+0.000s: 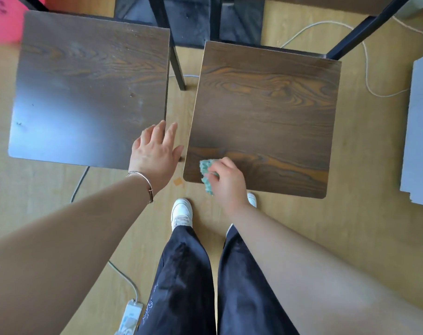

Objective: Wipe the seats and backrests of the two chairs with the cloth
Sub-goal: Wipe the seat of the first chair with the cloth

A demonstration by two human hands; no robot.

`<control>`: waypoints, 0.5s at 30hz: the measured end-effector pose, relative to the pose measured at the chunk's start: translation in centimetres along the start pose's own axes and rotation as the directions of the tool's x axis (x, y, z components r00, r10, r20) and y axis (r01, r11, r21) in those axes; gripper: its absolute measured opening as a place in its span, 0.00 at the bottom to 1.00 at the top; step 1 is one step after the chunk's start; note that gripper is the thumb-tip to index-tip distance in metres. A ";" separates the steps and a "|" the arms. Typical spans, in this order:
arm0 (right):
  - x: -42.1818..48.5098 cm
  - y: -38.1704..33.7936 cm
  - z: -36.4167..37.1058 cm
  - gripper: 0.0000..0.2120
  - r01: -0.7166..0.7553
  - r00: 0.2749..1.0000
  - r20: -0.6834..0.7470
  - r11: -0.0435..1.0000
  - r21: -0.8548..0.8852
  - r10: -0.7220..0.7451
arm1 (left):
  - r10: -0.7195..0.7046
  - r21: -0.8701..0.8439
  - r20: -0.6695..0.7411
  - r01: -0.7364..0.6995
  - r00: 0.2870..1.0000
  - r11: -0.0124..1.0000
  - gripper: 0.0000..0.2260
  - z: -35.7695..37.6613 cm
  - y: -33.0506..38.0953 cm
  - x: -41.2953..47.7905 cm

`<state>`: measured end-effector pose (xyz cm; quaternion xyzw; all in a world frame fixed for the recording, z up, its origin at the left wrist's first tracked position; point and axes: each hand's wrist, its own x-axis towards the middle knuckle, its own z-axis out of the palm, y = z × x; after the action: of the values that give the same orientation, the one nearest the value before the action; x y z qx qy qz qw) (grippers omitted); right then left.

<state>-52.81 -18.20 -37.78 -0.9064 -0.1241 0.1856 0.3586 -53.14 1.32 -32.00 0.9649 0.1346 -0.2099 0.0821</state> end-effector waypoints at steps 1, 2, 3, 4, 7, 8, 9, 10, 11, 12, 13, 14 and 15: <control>0.5 1.3 -1.9 0.05 -0.043 0.998 -0.049 0.999 0.006 0.043 | 0.017 0.008 0.006 -0.017 1.000 1.000 0.25 -0.1 0.9 0.3; 1.1 2.8 -4.1 0.06 -0.089 0.991 -0.097 0.996 0.007 0.089 | 0.031 0.002 0.008 -0.031 0.999 1.000 0.25 -0.1 2.0 0.7; 1.9 4.4 -6.5 0.06 -0.136 0.980 -0.144 0.991 0.001 0.135 | 0.045 -0.013 0.004 -0.045 0.999 0.999 0.25 -0.1 3.3 1.2; 2.8 6.0 -9.1 0.06 -0.180 0.966 -0.187 0.984 -0.007 0.176 | 0.060 -0.023 -0.001 -0.060 0.998 0.998 0.25 -0.1 4.6 1.7; 6.3 10.6 -16.0 0.04 -0.276 0.921 -0.288 0.961 -0.008 0.262 | 0.123 -0.008 -0.007 -0.123 0.992 0.992 0.26 0.3 9.0 3.4; 7.6 11.9 -17.9 0.03 -0.300 0.908 -0.308 0.954 -0.007 0.283 | 0.140 -0.006 -0.005 -0.140 0.990 0.990 0.26 0.4 10.4 4.0; 8.8 13.0 -19.4 0.03 -0.312 0.899 -0.327 0.950 -0.009 0.293 | 0.153 -0.004 -0.004 -0.153 0.988 0.988 0.26 0.4 11.7 4.6; 10.1 14.0 -20.7 0.03 -0.316 0.893 -0.345 0.949 -0.018 0.291 | 0.166 -0.002 -0.005 -0.166 0.986 0.986 0.26 0.4 12.9 5.1; 11.2 14.8 -21.8 0.03 -0.318 0.890 -0.353 0.948 -0.024 0.290 | 0.179 0.000 -0.009 -0.179 0.984 0.984 0.26 0.3 14.0 5.7; 12.3 15.4 -22.6 0.03 -0.327 0.887 -0.352 0.945 -0.023 0.298 | 0.191 0.001 -0.012 -0.191 0.981 0.982 0.26 0.2 14.9 6.2; 13.3 15.9 -23.1 0.04 -0.336 0.886 -0.346 0.942 -0.021 0.309 | 0.204 0.005 -0.014 -0.204 0.979 0.979 0.26 0.1 15.7 6.7; 14.1 16.3 -23.5 0.04 -0.346 0.886 -0.336 0.938 -0.022 0.319 | 0.215 0.013 -0.014 -0.214 0.977 0.977 0.26 0.0 16.3 7.1; 14.7 16.7 -23.6 0.04 -0.354 0.889 -0.320 0.935 -0.029 0.327 | 0.223 0.025 -0.014 -0.222 0.975 0.975 0.26 -0.1 16.8 7.6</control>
<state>-27.98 -39.06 -37.20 -0.9464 0.0868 0.0957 0.2960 -41.51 -12.89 -33.49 0.9765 0.0240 -0.1929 0.0928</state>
